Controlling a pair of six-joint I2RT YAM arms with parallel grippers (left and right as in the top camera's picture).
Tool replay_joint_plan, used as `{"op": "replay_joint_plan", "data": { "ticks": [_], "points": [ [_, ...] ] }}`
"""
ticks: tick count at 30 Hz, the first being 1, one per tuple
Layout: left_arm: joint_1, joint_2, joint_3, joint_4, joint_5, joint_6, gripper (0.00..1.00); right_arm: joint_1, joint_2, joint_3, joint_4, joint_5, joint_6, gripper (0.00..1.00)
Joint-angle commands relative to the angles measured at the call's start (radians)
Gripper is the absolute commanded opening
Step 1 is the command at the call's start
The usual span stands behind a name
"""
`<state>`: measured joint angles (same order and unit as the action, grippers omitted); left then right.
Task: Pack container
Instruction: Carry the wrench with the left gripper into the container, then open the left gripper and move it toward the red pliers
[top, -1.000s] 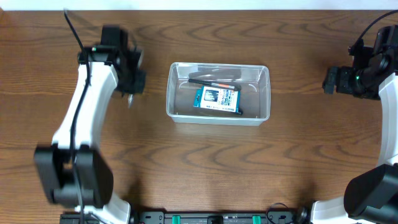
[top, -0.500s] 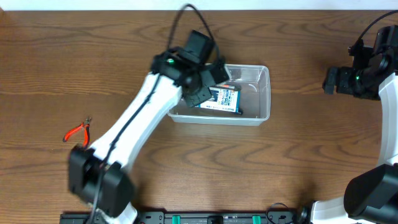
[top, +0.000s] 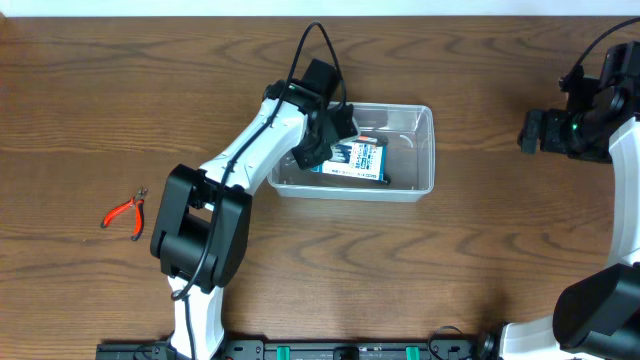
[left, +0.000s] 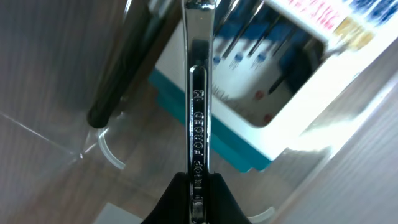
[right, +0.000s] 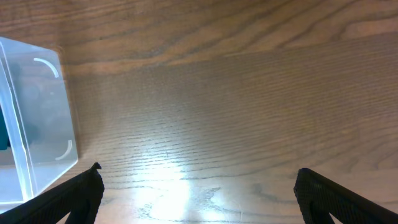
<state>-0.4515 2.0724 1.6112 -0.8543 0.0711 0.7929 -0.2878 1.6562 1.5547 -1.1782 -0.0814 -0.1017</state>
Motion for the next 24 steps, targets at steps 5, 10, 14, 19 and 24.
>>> {"op": "replay_joint_plan", "data": {
  "ticks": [5,10,14,19,24],
  "points": [
    [0.009,-0.013,0.000,-0.005,0.000,-0.022,0.74,-0.003,-0.002,-0.003,0.000,0.003,-0.001,0.99],
    [0.008,-0.089,0.006,-0.039,-0.008,-0.069,0.82,-0.003,-0.002,-0.003,0.000,0.003,-0.001,0.99],
    [0.007,-0.270,0.006,-0.084,-0.097,-0.076,0.82,-0.003,-0.002,-0.003,0.001,0.003,-0.001,0.99],
    [0.066,-0.518,0.006,-0.092,-0.322,-0.235,0.98,-0.003,-0.002,-0.003,0.001,0.003,-0.001,0.99],
    [0.323,-0.652,-0.001,-0.178,-0.329,-0.360,0.98,-0.003,-0.002,-0.003,0.001,0.003,-0.001,0.99]
  ]
}}
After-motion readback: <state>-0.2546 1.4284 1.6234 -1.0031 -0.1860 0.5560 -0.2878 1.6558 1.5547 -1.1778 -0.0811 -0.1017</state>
